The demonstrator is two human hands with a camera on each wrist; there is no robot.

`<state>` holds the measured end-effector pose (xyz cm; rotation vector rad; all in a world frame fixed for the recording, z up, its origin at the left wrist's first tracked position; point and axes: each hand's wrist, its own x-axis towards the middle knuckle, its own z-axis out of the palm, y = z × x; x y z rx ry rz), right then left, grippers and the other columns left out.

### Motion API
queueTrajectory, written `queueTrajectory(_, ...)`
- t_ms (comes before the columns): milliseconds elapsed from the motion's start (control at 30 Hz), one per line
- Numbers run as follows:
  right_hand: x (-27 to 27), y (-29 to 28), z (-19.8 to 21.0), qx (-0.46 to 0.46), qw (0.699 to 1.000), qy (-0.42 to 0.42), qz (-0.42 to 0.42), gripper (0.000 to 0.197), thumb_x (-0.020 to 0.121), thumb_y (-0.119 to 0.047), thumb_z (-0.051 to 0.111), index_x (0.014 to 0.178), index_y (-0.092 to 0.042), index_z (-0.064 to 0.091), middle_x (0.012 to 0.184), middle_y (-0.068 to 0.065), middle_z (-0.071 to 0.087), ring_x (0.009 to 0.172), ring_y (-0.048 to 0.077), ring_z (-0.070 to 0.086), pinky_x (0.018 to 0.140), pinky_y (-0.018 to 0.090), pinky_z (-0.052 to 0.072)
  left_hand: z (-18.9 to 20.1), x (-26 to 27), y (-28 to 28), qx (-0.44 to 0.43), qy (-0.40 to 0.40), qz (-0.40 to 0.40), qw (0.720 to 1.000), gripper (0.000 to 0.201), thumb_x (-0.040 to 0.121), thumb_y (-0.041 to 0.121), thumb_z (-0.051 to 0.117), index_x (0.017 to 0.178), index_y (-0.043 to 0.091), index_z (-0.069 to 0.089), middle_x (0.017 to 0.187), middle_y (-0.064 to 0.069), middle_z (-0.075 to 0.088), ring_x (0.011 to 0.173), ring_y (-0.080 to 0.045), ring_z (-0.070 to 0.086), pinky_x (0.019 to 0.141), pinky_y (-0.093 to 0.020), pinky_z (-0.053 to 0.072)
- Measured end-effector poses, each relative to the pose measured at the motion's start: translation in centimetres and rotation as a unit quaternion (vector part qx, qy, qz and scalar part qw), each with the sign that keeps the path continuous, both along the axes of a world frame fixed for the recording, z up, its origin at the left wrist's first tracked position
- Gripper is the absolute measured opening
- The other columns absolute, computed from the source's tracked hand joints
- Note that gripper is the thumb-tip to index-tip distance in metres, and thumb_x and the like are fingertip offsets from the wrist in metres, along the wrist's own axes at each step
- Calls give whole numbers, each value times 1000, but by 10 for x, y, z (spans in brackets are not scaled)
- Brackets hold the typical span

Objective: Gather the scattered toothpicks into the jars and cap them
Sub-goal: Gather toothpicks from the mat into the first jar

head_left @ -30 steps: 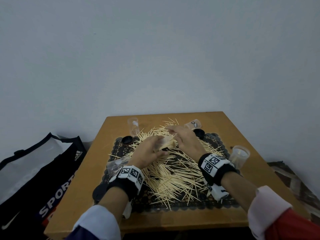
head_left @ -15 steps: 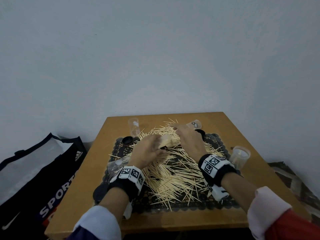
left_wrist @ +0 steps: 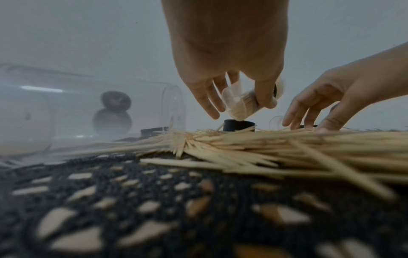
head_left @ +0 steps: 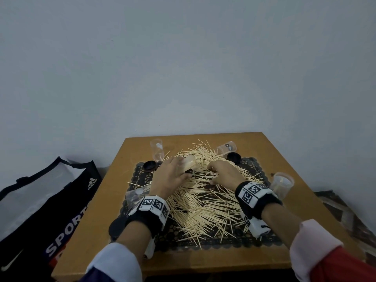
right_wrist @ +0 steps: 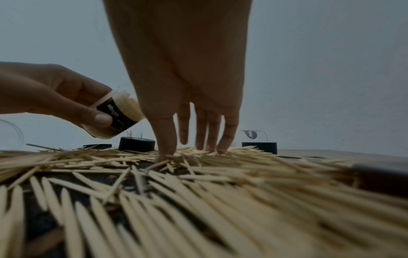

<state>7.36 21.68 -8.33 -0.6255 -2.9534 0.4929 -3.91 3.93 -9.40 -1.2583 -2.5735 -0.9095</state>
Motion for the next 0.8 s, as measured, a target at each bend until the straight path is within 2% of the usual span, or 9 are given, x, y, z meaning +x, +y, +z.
queueTrajectory(100,1,2,0,50,998,-28,-19,62,82,-36,74,135,-14,49,131,5,51,121,23,49,95,38,45,1,1,0,-4,-5,1,1000,62,83,49,70,133,16,52,125,1,60,112,-16,56,91,-34,48)
queueTrajectory(167,1,3,0,64,997,-46,-27,58,83,-42,71,130,-13,54,128,5,55,117,23,52,93,38,48,2,1,0,-9,-6,2,1000,63,83,49,70,133,16,52,126,0,60,113,-16,55,92,-34,48)
queueTrajectory(233,2,3,2,47,998,-38,-22,50,83,-40,72,124,-14,60,122,4,60,110,21,57,88,36,49,2,2,0,-12,-9,1,1000,63,83,49,70,133,16,52,126,0,60,113,-17,55,92,-35,48)
queueTrajectory(333,4,1,4,13,1000,-15,-2,36,84,-26,73,118,-18,62,115,1,63,102,18,59,80,30,48,4,3,0,-12,-14,0,1000,64,82,49,71,134,16,51,127,0,59,114,-16,55,94,-35,48)
queueTrajectory(467,4,0,2,-11,999,15,26,59,81,-6,73,132,-23,49,122,3,53,108,21,55,89,37,49,5,4,0,-17,-21,0,1000,65,82,49,71,134,16,51,128,1,59,115,-17,54,95,-34,46)
queueTrajectory(567,2,2,3,23,999,10,-25,72,75,-24,81,137,-20,43,132,4,47,114,24,53,92,41,49,6,4,-1,-23,-19,-1,1000,65,82,49,71,134,15,51,128,0,59,116,-17,54,94,-34,46)
queueTrajectory(667,3,4,3,73,993,-43,-77,58,76,-43,78,119,-11,55,120,7,55,106,24,55,88,39,50,7,5,-1,-27,-18,-2,999,65,83,48,70,135,15,50,129,-1,58,117,-18,54,94,-32,44)
queueTrajectory(733,4,4,4,54,993,-55,-86,43,78,-44,75,97,-9,61,99,6,61,86,21,58,73,34,51,8,6,-1,-29,-17,-3,999,65,83,48,69,135,15,50,129,-1,59,116,-18,54,94,-32,44)
queueTrajectory(800,5,3,4,39,995,-42,-83,34,80,-40,75,82,-9,61,79,3,60,70,19,55,61,30,45,8,6,-1,-29,-18,-2,999,65,83,48,69,135,14,50,129,-1,59,116,-18,54,94,-31,43)
